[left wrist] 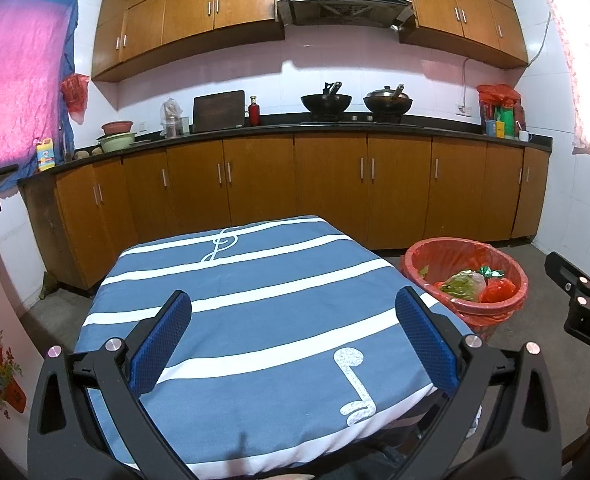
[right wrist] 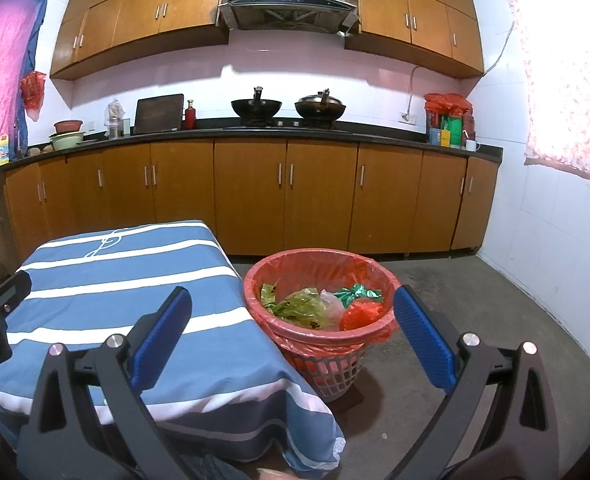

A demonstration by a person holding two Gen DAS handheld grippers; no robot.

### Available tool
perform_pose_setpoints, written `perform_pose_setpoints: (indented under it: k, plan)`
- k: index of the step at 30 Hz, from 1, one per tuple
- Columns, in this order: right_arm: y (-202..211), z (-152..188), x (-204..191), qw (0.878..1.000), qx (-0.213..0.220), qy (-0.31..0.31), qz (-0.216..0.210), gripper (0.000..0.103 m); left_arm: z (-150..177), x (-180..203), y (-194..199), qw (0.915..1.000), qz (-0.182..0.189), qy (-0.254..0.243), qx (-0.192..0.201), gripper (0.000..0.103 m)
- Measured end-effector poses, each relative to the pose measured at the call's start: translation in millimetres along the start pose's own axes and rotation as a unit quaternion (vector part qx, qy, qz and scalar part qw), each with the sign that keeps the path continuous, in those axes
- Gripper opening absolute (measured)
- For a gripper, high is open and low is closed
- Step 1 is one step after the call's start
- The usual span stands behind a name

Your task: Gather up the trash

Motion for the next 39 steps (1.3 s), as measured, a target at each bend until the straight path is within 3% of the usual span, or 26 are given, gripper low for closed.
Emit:
perform_pose_setpoints:
  k: [39]
  plan:
    - [-0.2, 0.7, 0.2, 1.000, 0.000, -0.001, 0.000, 0.099, 0.4, 2.4, -0.2, 1.0000, 0.001, 0.003, 0.000, 0.101]
Point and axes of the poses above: each gripper's, at about its wrist camera, not at the fingertips, and y roughly against the way its jaws point, x to its right, z to its underside, the point moved 5 cm from there along -y, roughly the way its jaws point, and after that the axes turned 12 degrees about x, right-handed, at the moved point
